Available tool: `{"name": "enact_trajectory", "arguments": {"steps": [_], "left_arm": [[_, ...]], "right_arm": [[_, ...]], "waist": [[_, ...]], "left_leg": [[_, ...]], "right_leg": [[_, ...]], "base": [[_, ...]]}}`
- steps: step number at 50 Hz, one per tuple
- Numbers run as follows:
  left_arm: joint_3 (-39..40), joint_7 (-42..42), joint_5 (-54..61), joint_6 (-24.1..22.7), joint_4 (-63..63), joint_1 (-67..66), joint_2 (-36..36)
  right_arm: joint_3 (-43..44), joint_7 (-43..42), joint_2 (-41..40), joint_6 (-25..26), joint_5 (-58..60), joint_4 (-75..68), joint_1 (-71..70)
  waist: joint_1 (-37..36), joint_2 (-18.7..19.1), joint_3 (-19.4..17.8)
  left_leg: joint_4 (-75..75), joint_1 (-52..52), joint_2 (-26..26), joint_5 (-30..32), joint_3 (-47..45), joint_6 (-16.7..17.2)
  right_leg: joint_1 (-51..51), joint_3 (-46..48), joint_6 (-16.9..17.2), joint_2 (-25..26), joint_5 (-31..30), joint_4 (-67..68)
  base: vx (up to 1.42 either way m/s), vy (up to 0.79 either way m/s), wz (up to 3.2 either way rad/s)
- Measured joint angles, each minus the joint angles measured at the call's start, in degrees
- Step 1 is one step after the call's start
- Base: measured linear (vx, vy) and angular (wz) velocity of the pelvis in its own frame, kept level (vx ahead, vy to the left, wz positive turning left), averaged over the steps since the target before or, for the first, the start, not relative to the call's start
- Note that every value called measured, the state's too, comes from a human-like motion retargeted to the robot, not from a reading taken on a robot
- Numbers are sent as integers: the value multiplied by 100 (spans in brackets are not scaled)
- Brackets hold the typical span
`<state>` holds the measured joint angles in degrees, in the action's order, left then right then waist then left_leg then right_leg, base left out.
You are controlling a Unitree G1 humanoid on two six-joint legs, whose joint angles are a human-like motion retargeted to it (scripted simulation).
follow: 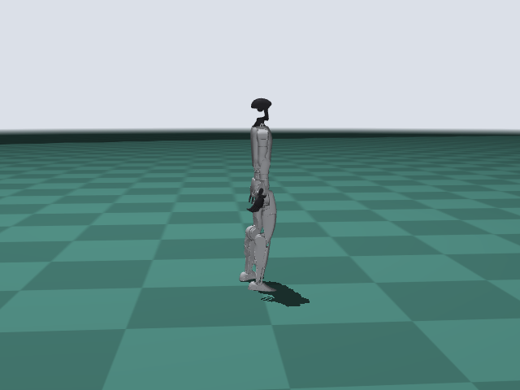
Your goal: In place motions
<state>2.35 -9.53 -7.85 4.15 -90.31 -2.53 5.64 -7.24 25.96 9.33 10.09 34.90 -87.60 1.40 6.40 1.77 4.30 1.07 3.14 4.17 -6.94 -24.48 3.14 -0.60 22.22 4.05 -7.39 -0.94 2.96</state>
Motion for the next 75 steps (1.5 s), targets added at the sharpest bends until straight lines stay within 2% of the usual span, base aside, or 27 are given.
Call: {"name": "enact_trajectory", "arguments": {"steps": [41, 45, 47, 53, 56, 60, 64, 68, 72, 75], "left_arm": [[-148, -110, -33, -14, -271, 179, 50], [-13, 52, 806, -349, -709, 586, 207], [189, 374, 1257, -270, -709, 964, 331], [430, 160, 1365, -248, -637, 3016, 1266], [601, 475, 1503, -224, -420, 4207, 1786], [678, 951, 1911, -393, -26, 5707, 2413], [116, 1048, 2460, -715, 533, 7047, 2859], [-703, 1085, 2516, -844, 747, 8482, 3232], [-1597, 1485, 2913, -1027, 1113, 9791, 3741], [-2069, 1527, 3046, -1324, 1532, 10551, 4082]], "right_arm": [[-101, -49, 22, 1, 63, -132, -74], [123, -133, 21, -92, -294, -603, -250], [275, -37, 81, -129, -843, -877, -471], [1311, 223, 123, -274, -3139, -694, -1945], [1550, 640, 95, -254, -3396, -157, -3134], [1416, 1293, 123, -257, -3442, 772, -4772], [816, 1196, 526, -568, -3922, 1609, -6139], [-62, 638, 1419, -913, -4826, 2115, -7441], [-1252, -3, 2612, -1212, -6066, 2089, -9317], [-1797, -510, 3267, -1297, -6593, 2219, -10498]], "waist": [[-10, -3, 20], [-2, 9, 134], [-85, -28, 185], [-223, -72, 423], [-136, 16, 613], [-56, 238, 940], [-219, 319, 1276], [-364, 294, 1552], [-485, 369, 1516], [-590, 344, 1415]], "left_leg": [[13, -18, 25, 28, -8, 14], [22, -99, 8, 52, 90, 13], [24, -104, -15, 65, 114, 15], [45, -148, -38, 103, 172, 27], [44, -192, -4, 110, 157, 37], [43, -305, 61, 83, 70, 32], [51, -467, 73, 41, 26, 18], [70, -678, 39, 16, 102, 0], [95, -887, 53, 7, 175, -5], [100, -1008, 67, 7, 212, -5]], "right_leg": [[0, -4, -2, 4, -15, 4], [-45, 114, -1, -39, -44, -7], [-42, 147, -6, -69, -53, -7], [-27, 224, -20, -98, -73, -30], [-76, 209, -21, -65, -83, -30], [-240, 122, -15, 0, -89, -22], [-435, 57, -3, 13, -61, -1], [-600, 115, 9, -16, -12, 5], [-736, 201, 31, -15, 16, -1], [-820, 244, 51, -14, 20, -11]], "base": [[0, 0, -1], [-4, 2, 21], [-5, 2, 14], [-1, 0, 1], [0, 0, 0], [1, 7, -22], [5, 6, -12], [8, 4, 20], [-8, 8, 25], [-18, -3, 16]]}}
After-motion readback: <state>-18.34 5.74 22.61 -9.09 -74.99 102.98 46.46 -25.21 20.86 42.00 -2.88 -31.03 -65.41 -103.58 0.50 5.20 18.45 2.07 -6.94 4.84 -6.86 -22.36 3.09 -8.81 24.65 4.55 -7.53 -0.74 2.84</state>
